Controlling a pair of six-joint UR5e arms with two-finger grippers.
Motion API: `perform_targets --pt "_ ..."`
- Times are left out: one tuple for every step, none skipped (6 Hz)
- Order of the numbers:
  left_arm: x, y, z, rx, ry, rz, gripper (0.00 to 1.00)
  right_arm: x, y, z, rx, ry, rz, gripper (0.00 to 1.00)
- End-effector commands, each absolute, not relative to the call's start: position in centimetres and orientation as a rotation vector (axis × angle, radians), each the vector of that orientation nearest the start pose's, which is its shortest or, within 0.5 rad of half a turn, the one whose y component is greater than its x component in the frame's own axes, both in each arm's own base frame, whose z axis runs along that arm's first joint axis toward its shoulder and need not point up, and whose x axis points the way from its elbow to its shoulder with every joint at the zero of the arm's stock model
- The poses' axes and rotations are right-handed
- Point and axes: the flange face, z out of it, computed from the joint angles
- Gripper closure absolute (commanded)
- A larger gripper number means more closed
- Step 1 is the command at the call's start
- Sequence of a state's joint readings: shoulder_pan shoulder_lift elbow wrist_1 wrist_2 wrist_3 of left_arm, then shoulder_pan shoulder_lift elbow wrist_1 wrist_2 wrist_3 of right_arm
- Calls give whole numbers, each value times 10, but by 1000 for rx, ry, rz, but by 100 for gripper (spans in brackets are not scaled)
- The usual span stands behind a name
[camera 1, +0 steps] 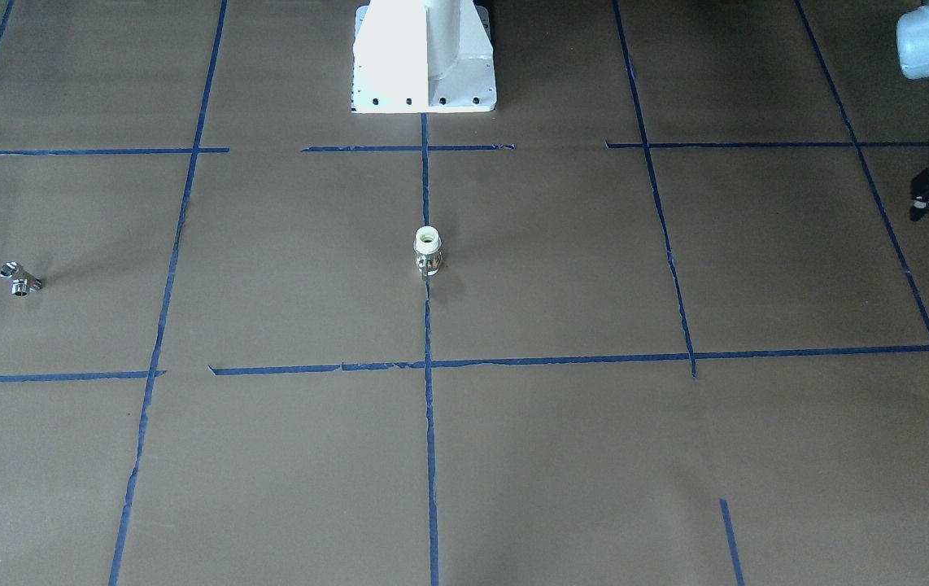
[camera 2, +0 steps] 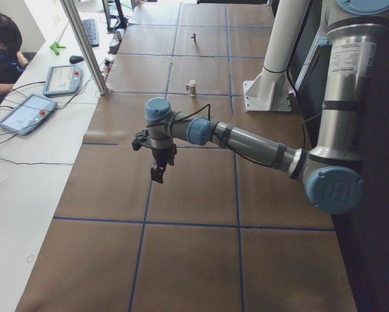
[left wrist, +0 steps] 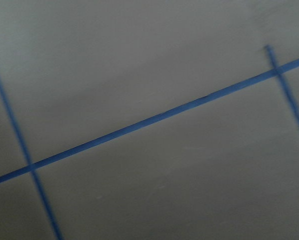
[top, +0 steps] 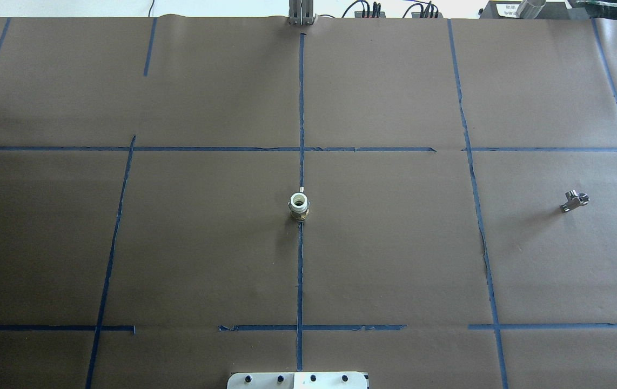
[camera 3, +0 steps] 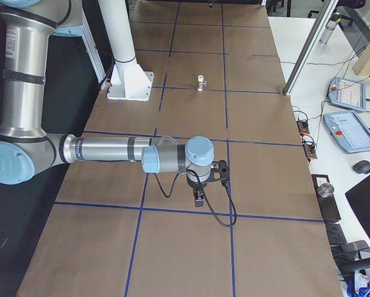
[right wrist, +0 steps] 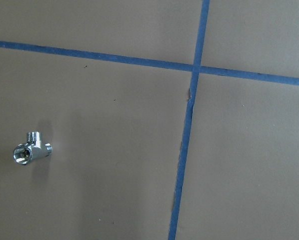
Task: Assemble PPR valve and pipe with both arms
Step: 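Withdraw the left arm out of view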
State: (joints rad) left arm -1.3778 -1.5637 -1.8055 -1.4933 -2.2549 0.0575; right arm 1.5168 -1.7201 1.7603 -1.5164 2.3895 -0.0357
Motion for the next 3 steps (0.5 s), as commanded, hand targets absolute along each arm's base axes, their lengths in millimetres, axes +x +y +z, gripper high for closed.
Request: perform_targets --pt "-27 -430 655 -44 735 184 0 31 -444 615 102 -820 -147 0" --pt "-50 -423 655 -27 743 131 0 24 -445 607 118 -823 -171 0" --pt "-51 -423 649 -13 743 132 0 -8 -448 602 126 -828 -251 0"
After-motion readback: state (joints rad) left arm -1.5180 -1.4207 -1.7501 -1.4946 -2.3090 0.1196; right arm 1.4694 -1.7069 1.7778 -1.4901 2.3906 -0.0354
